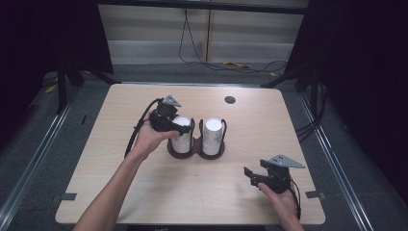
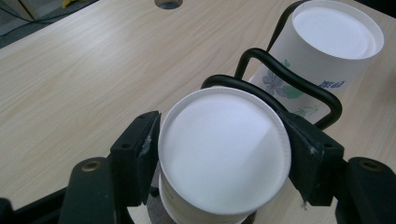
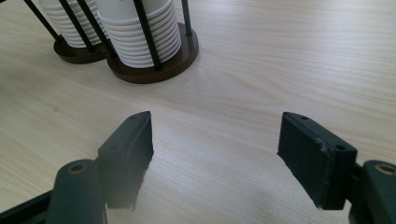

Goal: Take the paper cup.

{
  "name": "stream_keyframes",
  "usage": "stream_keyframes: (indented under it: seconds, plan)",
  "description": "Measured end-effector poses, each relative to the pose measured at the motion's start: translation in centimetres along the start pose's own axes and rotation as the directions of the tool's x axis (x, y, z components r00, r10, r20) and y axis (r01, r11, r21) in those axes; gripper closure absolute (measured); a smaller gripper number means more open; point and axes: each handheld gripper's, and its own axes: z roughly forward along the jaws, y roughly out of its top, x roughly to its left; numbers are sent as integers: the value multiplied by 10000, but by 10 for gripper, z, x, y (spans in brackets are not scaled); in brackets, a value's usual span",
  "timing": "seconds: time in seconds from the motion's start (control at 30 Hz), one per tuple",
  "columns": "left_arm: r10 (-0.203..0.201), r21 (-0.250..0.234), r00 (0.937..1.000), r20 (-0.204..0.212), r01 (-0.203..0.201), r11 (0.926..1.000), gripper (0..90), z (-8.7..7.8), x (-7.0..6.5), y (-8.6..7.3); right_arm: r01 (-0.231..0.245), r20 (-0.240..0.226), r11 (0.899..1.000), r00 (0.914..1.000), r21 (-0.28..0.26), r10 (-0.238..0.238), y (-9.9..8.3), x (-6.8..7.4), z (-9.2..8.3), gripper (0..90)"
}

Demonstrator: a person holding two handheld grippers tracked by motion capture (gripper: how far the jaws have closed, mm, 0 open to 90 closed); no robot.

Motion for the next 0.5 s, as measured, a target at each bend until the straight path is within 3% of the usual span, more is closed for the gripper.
stream_keyframes:
  seconds: [0.5]
  plan:
    - [-539,-269,9985,-131,535,9982,348,-10,2,4,18,32,10000,10000,50,-18,0,0,1,267]
